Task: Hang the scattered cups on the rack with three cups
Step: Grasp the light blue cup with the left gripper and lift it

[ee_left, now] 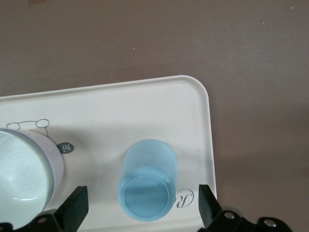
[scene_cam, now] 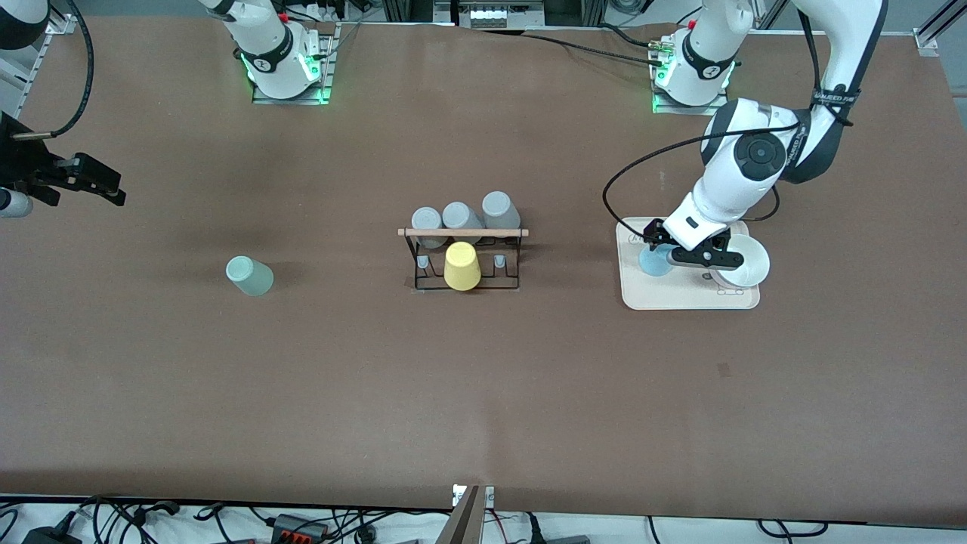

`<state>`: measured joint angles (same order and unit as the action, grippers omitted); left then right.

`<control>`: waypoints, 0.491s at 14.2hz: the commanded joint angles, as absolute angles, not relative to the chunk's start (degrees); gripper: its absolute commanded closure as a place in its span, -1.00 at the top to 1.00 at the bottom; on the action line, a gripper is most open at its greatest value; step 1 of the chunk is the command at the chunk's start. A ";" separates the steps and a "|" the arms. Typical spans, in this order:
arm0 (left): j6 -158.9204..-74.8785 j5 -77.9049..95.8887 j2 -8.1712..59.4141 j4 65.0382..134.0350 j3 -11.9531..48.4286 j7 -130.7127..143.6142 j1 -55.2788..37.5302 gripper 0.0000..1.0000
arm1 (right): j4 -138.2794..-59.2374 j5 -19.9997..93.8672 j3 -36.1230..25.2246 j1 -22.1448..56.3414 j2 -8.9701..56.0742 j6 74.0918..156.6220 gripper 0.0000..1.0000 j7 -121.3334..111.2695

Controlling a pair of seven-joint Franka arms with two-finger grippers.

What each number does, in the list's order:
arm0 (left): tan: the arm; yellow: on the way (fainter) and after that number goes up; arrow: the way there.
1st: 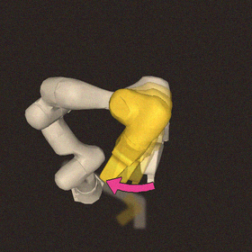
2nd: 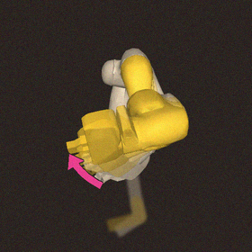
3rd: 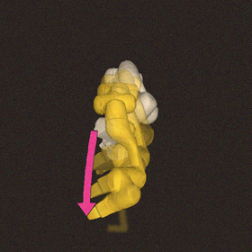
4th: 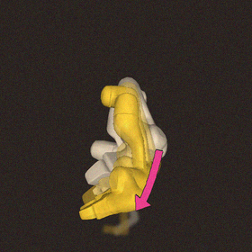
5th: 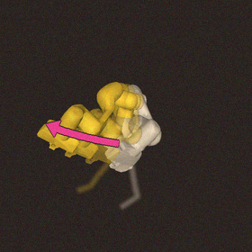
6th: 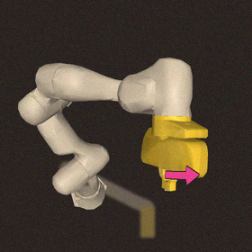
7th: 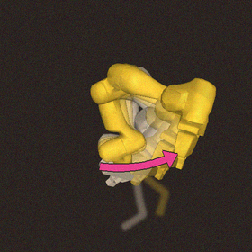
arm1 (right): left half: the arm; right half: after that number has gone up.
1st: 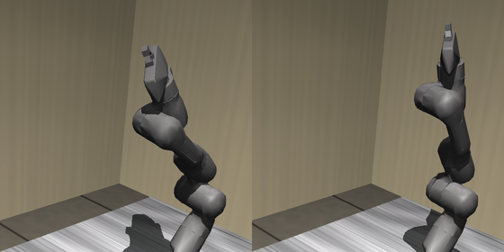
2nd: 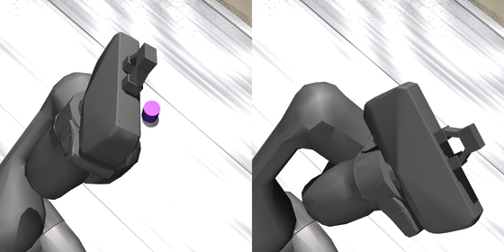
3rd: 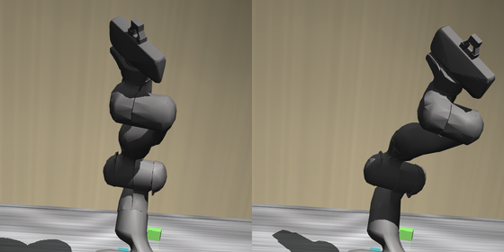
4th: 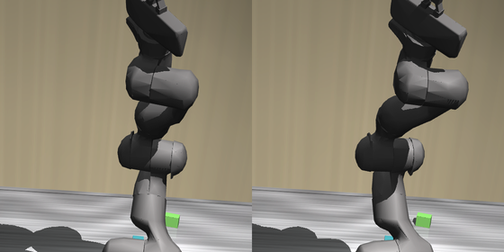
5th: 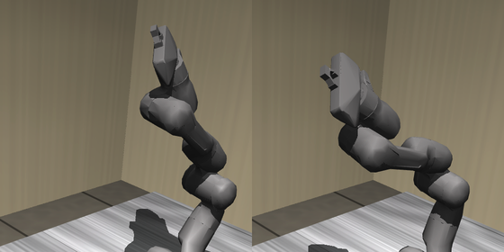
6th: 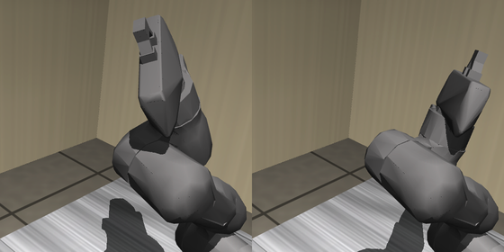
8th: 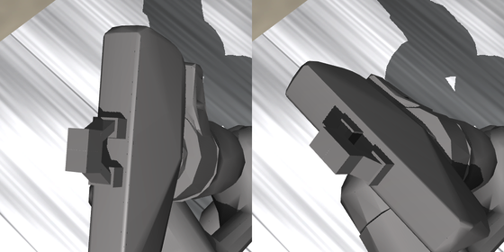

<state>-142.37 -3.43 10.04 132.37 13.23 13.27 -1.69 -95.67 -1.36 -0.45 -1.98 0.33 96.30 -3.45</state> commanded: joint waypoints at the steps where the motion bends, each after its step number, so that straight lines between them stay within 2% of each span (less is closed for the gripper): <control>1: -145.80 -4.83 11.33 134.12 13.54 14.59 -1.49 1.00 | -96.77 -1.32 0.18 -2.46 -0.79 96.68 1.00 -3.52; 3: -148.70 -4.83 12.39 135.35 13.54 14.50 -1.41 1.00 | -96.68 -1.32 0.18 -2.46 -0.79 96.77 1.00 -3.52; 7: -149.24 -4.83 13.54 136.23 13.54 14.59 -1.41 1.00 | -96.85 -1.32 0.18 -2.46 -0.70 96.86 1.00 -3.52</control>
